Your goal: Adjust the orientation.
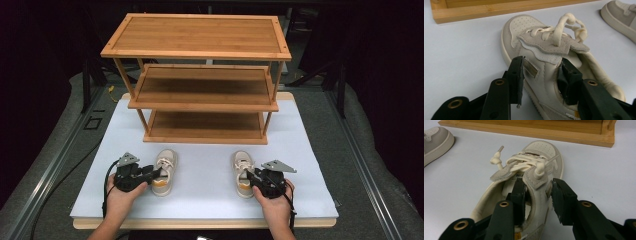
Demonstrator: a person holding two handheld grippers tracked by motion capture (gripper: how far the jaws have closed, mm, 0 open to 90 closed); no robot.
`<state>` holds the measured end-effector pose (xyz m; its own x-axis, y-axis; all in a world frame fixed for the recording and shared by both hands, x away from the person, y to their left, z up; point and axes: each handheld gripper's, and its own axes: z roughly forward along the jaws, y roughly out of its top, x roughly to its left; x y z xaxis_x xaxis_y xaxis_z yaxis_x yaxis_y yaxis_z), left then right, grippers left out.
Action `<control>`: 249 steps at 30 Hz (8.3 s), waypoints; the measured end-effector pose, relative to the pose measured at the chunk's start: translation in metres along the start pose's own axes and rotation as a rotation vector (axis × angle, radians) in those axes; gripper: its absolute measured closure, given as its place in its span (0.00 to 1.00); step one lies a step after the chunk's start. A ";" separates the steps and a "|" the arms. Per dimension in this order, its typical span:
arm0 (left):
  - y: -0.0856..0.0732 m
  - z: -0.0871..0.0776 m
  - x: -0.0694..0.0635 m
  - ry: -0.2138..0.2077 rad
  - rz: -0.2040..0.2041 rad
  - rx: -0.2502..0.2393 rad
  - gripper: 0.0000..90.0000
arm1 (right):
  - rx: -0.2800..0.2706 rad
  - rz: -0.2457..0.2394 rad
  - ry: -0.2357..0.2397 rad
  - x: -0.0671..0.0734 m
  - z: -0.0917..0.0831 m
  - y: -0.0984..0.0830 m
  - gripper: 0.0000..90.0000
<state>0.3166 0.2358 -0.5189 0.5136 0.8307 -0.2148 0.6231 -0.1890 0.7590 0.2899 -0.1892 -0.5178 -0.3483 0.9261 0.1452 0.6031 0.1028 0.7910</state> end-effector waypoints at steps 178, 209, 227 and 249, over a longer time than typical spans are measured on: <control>0.039 0.015 -0.086 -0.063 -0.118 -0.255 0.62 | -0.230 0.111 0.089 0.094 0.014 0.035 0.64; 0.101 -0.037 -0.098 -0.075 -0.091 -0.351 0.62 | -0.331 0.050 0.095 0.109 -0.035 0.103 0.65; 0.116 -0.042 -0.097 -0.092 -0.101 -0.363 0.62 | -0.346 0.053 0.102 0.108 -0.041 0.122 0.65; 0.142 -0.037 -0.092 -0.087 -0.097 -0.365 0.62 | -0.339 0.058 0.105 0.099 -0.036 0.146 0.64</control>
<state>0.3358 0.1516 -0.3690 0.5204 0.7851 -0.3359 0.4285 0.1002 0.8980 0.3180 -0.0953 -0.3667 -0.4028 0.8828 0.2418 0.3580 -0.0912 0.9292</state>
